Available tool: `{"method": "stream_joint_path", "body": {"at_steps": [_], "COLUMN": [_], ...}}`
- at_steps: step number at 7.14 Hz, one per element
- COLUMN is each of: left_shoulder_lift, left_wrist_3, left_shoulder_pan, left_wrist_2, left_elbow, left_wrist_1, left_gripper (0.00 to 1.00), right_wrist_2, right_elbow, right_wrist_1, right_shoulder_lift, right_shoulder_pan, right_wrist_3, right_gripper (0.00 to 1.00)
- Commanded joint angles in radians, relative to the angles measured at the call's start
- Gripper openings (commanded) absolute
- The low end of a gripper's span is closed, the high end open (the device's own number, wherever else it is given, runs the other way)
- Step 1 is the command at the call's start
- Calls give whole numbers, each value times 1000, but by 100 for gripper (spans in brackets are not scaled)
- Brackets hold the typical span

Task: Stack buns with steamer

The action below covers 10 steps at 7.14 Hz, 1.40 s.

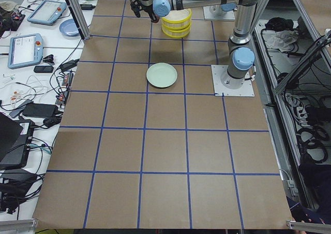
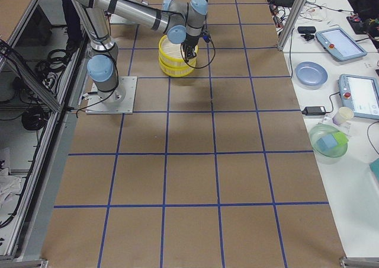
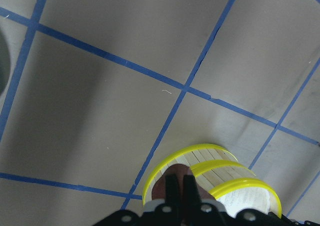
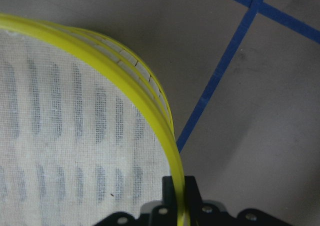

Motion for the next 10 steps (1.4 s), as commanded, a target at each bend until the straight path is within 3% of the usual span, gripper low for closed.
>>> {"method": "stream_joint_path", "body": {"at_steps": [1, 5, 10], "left_shoulder_lift": [0, 0, -2], "left_wrist_3": [0, 5, 9], "left_shoulder_pan": [0, 0, 0], "left_wrist_2": [0, 0, 0], "left_elbow": [0, 0, 0], "left_wrist_1": [0, 2, 2], "left_gripper": [0, 0, 0], "right_wrist_2": [-10, -73, -65], "right_elbow": [2, 9, 17], "right_wrist_1": [-14, -16, -37], "right_shoulder_lift": [-20, -17, -9], "right_shoulder_pan": [42, 42, 44], "right_wrist_3": [-3, -5, -3], "right_gripper": [0, 0, 0]}}
